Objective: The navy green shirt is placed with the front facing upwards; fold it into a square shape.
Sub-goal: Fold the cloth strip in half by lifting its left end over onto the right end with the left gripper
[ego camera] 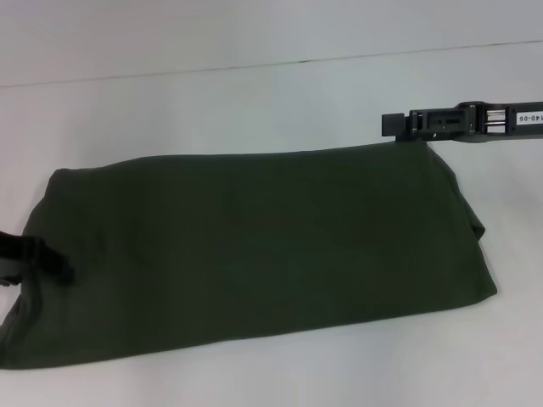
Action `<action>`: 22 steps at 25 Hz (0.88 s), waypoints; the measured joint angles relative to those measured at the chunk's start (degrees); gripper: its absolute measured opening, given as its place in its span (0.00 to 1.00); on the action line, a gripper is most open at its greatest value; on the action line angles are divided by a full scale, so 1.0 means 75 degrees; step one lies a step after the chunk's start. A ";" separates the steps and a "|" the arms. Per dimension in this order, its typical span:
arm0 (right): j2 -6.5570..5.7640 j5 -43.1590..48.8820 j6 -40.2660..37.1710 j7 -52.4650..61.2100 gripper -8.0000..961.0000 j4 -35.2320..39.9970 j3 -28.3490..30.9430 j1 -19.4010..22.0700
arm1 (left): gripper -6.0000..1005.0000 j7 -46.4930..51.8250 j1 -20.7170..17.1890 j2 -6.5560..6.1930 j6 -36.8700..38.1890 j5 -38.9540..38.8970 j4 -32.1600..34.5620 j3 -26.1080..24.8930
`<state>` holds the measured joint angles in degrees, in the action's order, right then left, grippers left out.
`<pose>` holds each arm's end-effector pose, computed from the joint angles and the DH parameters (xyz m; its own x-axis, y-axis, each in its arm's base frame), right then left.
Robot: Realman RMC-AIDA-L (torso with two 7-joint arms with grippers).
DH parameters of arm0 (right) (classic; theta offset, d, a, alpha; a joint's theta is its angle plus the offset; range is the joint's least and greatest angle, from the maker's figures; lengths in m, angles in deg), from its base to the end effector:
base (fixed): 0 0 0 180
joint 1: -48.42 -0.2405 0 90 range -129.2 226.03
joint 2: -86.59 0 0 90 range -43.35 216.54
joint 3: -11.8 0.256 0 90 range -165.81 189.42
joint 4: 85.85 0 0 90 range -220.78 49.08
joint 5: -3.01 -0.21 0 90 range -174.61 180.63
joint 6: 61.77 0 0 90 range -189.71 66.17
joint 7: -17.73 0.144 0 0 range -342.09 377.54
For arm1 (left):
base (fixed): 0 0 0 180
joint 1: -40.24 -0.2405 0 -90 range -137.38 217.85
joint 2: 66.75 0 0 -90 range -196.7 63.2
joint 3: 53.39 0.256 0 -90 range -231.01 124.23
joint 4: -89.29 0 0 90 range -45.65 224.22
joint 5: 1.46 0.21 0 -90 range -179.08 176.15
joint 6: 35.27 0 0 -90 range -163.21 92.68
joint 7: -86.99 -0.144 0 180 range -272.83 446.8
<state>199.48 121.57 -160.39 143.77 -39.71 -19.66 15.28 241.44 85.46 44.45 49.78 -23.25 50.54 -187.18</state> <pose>0.2558 0.3497 0.0806 0.3625 -0.7860 -0.5008 -0.8569 -0.4924 0.1525 -0.2890 0.3797 0.0420 0.1360 0.9903 0.0289 0.9067 -0.1127 -0.4064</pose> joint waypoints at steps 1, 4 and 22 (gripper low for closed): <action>-0.0004 0.0000 -0.0009 0.0005 0.82 0.0000 0.0036 0.0000 | 0.65 0.0000 0.0018 0.0006 0.0006 0.0003 0.0007 0.0053; -0.0005 -0.0001 -0.0011 0.0007 0.82 0.0000 0.0070 0.0000 | 0.56 -0.0001 0.0063 0.0021 0.0033 0.0006 0.0013 0.0098; -0.0006 0.0000 -0.0010 0.0022 0.82 0.0000 0.0126 0.0000 | 0.07 -0.0178 0.0024 -0.0029 0.0557 0.0002 -0.0313 0.0114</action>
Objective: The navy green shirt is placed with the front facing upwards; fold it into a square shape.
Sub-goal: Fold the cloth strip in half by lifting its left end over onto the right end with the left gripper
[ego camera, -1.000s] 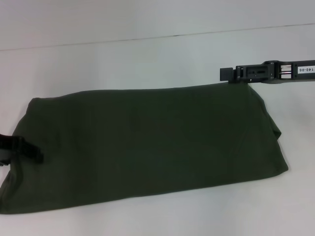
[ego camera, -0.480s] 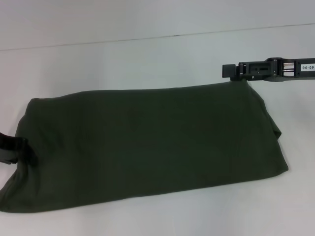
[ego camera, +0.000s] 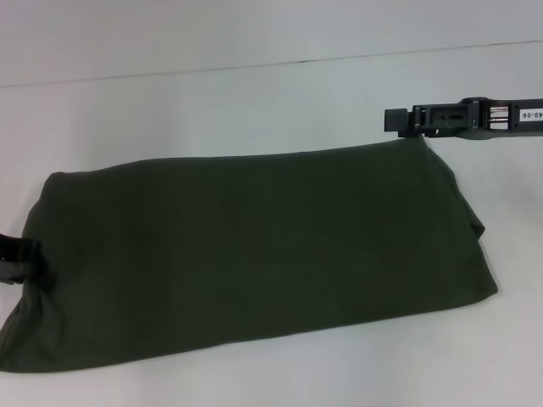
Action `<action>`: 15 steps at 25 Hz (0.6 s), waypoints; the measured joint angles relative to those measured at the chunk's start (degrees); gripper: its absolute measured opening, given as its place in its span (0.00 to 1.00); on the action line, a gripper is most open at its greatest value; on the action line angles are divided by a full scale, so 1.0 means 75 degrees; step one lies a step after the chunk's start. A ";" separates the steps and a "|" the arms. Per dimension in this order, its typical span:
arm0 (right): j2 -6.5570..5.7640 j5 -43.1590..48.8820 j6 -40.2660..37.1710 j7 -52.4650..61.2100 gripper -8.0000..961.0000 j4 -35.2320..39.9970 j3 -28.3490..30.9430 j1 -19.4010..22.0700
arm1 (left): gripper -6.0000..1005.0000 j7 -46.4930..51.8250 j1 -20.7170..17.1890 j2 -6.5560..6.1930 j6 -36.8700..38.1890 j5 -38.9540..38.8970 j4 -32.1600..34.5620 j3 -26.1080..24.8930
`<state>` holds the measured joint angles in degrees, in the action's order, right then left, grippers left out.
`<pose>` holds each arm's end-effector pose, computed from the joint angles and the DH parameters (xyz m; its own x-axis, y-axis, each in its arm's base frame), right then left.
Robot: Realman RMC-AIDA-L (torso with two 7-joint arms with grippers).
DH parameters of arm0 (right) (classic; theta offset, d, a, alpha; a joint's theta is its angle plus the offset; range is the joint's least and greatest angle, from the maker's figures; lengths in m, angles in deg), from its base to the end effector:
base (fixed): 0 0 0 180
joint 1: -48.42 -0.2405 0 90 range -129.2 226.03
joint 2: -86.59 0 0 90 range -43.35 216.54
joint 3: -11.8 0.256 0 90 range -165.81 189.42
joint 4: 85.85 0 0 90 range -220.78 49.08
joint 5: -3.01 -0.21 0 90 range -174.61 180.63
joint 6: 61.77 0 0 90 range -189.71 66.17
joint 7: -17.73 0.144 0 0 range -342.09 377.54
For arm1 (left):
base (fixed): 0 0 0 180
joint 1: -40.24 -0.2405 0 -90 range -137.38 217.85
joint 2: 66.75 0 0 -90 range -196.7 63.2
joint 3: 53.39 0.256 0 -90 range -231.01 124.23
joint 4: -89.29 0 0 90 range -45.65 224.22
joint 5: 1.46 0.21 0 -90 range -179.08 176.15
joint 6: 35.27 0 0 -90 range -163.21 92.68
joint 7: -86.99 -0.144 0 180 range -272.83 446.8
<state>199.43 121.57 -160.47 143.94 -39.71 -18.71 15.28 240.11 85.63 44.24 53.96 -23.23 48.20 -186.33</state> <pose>0.2568 0.3500 0.0833 0.3514 -0.7833 -0.5128 -0.8595 -0.4871 0.1550 -0.2810 0.3768 0.0481 0.1665 0.9858 -0.0241 0.9011 -0.1620 -0.4022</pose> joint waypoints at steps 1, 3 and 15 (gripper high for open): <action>0.0000 0.0000 0.0000 0.0000 0.82 0.0000 0.0003 0.0000 | 0.07 -0.0005 0.0000 -0.0001 0.0013 -0.0001 -0.0008 0.0000; -0.0003 0.0000 0.0000 0.0000 0.82 0.0000 0.0009 0.0000 | 0.07 -0.0025 -0.0002 -0.0004 0.0064 -0.0004 -0.0065 -0.0001; -0.0011 0.0000 0.0003 0.0012 0.82 0.0000 0.0041 0.0037 | 0.07 0.0068 -0.0147 -0.0086 0.0235 0.0313 -0.0538 -0.0063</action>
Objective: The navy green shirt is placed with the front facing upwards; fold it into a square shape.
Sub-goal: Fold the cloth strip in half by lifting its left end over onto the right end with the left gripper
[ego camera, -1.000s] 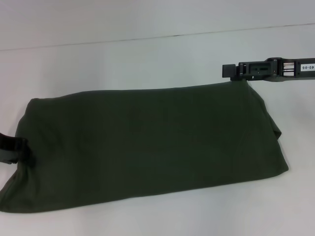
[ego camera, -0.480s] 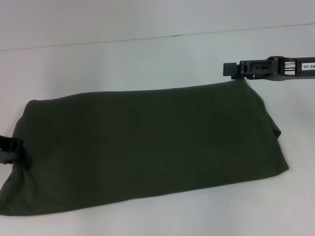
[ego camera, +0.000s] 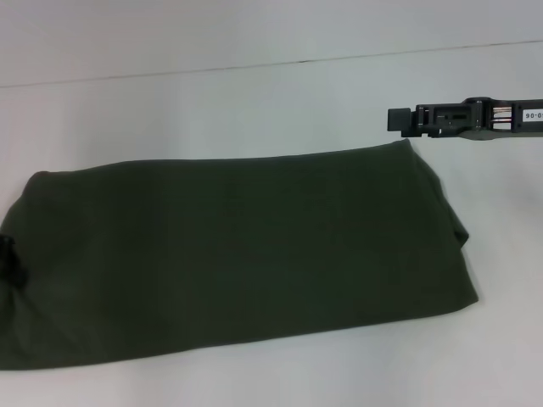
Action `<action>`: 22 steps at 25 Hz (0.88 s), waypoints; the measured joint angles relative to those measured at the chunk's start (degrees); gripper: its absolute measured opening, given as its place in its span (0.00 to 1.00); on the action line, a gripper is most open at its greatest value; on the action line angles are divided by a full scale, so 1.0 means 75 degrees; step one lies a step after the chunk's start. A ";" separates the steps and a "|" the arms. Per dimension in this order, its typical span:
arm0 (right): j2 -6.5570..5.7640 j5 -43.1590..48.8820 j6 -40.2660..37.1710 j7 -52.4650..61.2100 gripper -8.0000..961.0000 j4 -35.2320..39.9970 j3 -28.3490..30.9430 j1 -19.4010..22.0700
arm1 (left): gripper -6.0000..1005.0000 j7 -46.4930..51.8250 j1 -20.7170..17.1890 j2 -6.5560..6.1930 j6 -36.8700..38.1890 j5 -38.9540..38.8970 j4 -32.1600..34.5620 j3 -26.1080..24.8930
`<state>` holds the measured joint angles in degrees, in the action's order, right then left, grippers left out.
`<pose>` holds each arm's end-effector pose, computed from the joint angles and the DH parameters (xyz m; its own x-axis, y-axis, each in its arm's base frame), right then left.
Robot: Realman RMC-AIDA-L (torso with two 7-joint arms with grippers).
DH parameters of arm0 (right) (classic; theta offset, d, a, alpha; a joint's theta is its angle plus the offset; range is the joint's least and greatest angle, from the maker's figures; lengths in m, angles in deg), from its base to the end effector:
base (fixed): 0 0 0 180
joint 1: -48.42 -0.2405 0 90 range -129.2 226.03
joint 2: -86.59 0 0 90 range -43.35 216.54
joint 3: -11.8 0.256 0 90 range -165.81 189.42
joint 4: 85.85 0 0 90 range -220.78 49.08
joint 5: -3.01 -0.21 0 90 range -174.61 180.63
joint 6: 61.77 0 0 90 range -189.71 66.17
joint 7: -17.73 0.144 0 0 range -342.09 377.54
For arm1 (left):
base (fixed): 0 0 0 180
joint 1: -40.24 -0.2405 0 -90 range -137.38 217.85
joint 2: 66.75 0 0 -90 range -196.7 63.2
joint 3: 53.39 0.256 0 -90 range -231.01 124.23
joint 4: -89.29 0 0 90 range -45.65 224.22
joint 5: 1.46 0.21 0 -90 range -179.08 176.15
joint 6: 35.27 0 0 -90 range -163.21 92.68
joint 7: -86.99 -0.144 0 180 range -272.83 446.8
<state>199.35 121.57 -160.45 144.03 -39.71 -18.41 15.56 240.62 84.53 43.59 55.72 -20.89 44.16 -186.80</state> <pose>0.2590 0.3490 0.0846 0.3438 -0.7839 -0.5170 -0.8633 -0.4805 0.1545 -0.2858 0.3768 0.0676 0.1644 0.9864 -0.0061 0.8786 -0.1492 -0.4537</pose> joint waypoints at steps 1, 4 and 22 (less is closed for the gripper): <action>0.0000 0.0000 0.0002 0.0000 0.82 0.0000 0.0000 0.0000 | 0.07 0.0014 -0.0004 -0.0005 0.0000 0.0055 -0.0029 -0.0011; 0.0000 0.0000 0.0008 0.0001 0.82 0.0000 0.0000 -0.0001 | 0.07 0.0113 -0.0035 -0.0016 0.0001 0.0253 -0.0201 -0.0026; 0.0000 0.0000 0.0043 0.0023 0.83 0.0000 -0.0003 0.0010 | 0.07 -0.0023 -0.0109 0.0004 0.0904 0.0395 -0.1009 -0.0517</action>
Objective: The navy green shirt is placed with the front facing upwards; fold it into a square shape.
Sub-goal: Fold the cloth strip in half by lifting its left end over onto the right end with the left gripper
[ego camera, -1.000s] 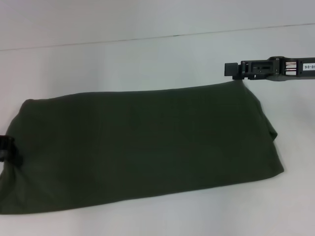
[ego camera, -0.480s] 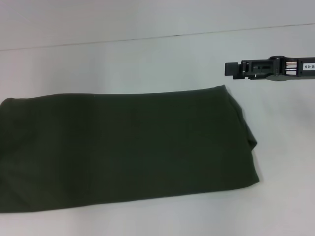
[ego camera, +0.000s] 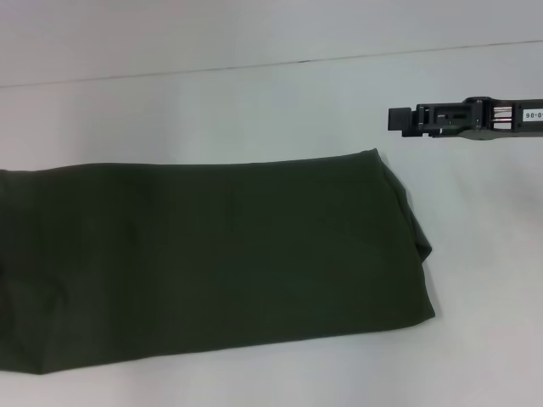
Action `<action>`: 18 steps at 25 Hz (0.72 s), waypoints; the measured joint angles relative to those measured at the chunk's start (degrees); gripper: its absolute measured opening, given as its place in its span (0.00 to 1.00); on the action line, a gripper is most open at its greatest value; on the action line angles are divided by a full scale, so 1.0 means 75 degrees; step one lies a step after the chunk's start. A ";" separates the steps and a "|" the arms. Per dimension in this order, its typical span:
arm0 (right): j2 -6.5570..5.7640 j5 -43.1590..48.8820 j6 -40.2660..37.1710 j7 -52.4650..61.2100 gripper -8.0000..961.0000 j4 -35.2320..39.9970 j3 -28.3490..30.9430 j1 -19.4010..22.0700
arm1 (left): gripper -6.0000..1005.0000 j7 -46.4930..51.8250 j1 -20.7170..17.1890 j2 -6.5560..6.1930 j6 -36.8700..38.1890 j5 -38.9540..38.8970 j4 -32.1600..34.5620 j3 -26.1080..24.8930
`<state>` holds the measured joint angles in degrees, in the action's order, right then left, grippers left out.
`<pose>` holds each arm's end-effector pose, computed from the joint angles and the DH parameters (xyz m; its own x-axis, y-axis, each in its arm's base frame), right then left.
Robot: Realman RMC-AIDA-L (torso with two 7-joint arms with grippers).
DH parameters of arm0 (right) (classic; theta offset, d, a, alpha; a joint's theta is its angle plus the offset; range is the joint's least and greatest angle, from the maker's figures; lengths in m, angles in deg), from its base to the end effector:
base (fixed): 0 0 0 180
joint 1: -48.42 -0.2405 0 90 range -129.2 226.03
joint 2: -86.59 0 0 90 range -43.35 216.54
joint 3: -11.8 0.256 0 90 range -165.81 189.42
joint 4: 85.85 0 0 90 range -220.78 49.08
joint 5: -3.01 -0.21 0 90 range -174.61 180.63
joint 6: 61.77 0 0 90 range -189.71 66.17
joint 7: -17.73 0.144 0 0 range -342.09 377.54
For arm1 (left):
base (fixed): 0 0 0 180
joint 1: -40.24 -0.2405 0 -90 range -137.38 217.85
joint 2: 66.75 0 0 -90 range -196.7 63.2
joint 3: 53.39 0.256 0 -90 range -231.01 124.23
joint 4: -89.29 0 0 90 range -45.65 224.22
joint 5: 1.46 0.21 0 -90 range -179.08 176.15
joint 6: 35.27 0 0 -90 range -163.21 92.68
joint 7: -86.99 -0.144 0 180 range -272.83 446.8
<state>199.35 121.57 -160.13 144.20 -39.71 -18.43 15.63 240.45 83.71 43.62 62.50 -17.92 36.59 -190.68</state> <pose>0.2598 0.3493 0.0847 0.3392 -0.7845 -0.5191 -0.8665 -0.4754 0.1523 -0.2801 0.3706 0.0949 0.1535 0.9881 0.0118 0.8743 -0.1302 -0.4676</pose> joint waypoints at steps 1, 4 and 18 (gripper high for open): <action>0.0000 0.0000 -0.0004 0.0000 0.83 0.0000 0.0001 0.0004 | 0.07 -0.0190 0.0013 -0.0024 0.0258 -0.0190 -0.0057 -0.0226; 0.0000 0.0000 -0.0007 0.0000 0.83 0.0000 0.0007 0.0012 | 0.07 -0.0526 0.0025 -0.0142 0.0905 -0.0665 -0.0288 -0.0724; -0.0263 0.0218 -0.0023 0.0056 0.83 0.0000 -0.0040 0.0119 | 0.07 -0.0903 0.0209 -0.0313 0.2242 -0.3079 0.0045 -0.1005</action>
<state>197.38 123.21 -160.30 144.62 -39.71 -18.73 16.52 233.68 85.28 41.28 79.32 -41.02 36.93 -198.21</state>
